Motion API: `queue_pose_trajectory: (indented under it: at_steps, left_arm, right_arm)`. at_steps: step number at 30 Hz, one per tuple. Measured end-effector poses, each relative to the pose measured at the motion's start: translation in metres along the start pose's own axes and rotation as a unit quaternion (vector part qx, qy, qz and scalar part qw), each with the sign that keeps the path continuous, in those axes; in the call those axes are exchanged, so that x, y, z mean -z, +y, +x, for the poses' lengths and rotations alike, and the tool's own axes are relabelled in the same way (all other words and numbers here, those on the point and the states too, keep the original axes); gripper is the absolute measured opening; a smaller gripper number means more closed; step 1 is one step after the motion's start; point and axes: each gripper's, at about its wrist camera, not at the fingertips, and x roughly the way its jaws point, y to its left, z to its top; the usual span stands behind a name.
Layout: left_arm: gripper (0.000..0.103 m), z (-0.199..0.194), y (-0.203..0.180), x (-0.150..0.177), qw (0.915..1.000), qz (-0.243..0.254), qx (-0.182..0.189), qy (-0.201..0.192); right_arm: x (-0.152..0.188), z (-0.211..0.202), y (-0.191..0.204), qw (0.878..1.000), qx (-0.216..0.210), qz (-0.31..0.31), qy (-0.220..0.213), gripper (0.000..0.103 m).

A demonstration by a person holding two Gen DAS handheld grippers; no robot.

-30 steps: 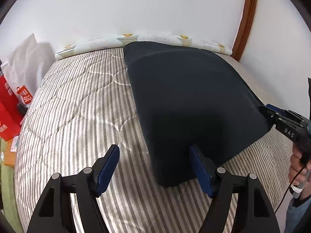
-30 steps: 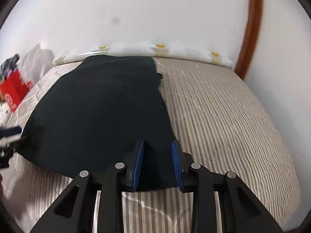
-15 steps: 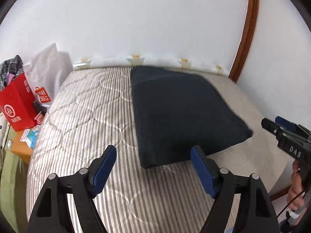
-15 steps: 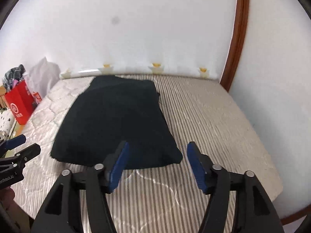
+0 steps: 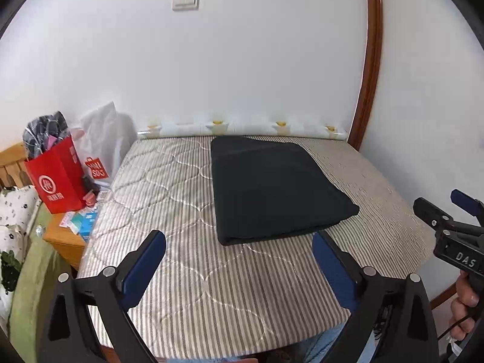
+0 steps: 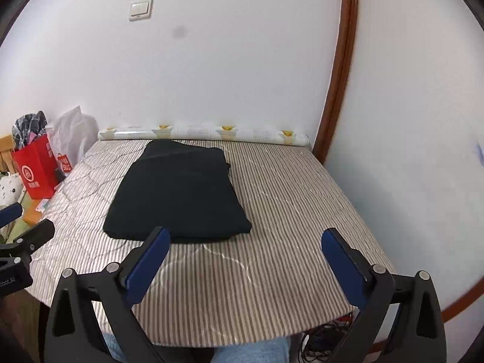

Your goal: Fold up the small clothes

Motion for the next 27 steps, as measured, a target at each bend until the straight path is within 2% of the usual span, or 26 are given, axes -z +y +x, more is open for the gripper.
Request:
queue_pose_trajectory:
  at_steps: [3,11,27]
  left_arm:
    - [0.099,-0.011,-0.006,0.005,0.9999,0.01,-0.01,-0.003]
    - [0.099,-0.025,-0.01,0.014,0.9999,0.013,-0.006,-0.008]
    - [0.099,-0.026,-0.012,0.02,0.9997,0.011,-0.019,-0.004]
  right_arm:
    - [0.005,-0.012,-0.004,1.0,-0.001,0.008,0.001,0.1]
    - [0.011,-0.034,-0.004,1.0,0.016,0.005,-0.005,0.1]
    - [0.018,-0.028,-0.014,1.0,0.007,0.014,0.004,0.1]
